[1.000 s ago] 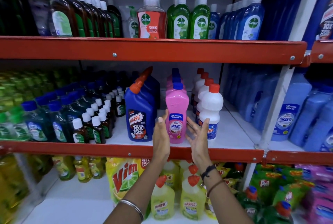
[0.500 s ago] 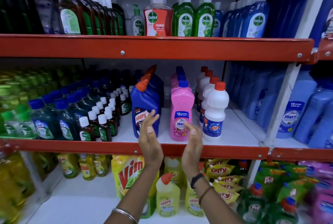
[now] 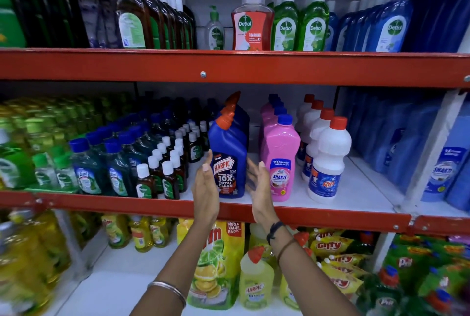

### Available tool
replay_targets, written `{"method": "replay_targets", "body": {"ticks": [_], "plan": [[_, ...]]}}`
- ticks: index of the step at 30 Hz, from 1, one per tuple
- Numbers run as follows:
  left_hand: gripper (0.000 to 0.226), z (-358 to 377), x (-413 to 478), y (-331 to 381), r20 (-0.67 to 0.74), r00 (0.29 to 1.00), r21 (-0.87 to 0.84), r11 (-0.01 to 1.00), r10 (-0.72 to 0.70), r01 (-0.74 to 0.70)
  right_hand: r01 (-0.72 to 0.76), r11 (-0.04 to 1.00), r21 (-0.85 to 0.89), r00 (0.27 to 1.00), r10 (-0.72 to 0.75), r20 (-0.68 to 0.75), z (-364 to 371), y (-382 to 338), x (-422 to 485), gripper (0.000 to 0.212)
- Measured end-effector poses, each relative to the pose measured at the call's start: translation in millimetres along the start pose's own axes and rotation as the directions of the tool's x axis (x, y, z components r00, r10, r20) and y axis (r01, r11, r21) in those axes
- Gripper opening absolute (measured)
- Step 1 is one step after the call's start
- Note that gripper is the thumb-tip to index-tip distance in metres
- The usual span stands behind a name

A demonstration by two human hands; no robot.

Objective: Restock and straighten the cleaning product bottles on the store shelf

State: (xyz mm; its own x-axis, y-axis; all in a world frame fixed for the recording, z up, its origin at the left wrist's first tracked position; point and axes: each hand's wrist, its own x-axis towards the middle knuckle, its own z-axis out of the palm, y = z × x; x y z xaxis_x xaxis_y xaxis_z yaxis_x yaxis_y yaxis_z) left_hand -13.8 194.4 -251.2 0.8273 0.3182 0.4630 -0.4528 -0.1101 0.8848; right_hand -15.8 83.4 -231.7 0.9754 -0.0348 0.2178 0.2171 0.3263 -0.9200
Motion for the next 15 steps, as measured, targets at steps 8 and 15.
{"method": "replay_targets", "body": {"ticks": [8, 15], "plan": [[0.066, 3, -1, 0, -0.024, 0.999, 0.062, 0.998, 0.022, -0.020, 0.009, 1.000, -0.020, 1.000, -0.010, -0.029, 1, -3, -4, 0.050], [0.063, 10, -13, 12, -0.107, 0.992, 0.089, 0.994, 0.067, -0.058, 0.017, 0.999, -0.042, 0.990, -0.023, -0.137, -7, -3, -10, 0.050]]}}
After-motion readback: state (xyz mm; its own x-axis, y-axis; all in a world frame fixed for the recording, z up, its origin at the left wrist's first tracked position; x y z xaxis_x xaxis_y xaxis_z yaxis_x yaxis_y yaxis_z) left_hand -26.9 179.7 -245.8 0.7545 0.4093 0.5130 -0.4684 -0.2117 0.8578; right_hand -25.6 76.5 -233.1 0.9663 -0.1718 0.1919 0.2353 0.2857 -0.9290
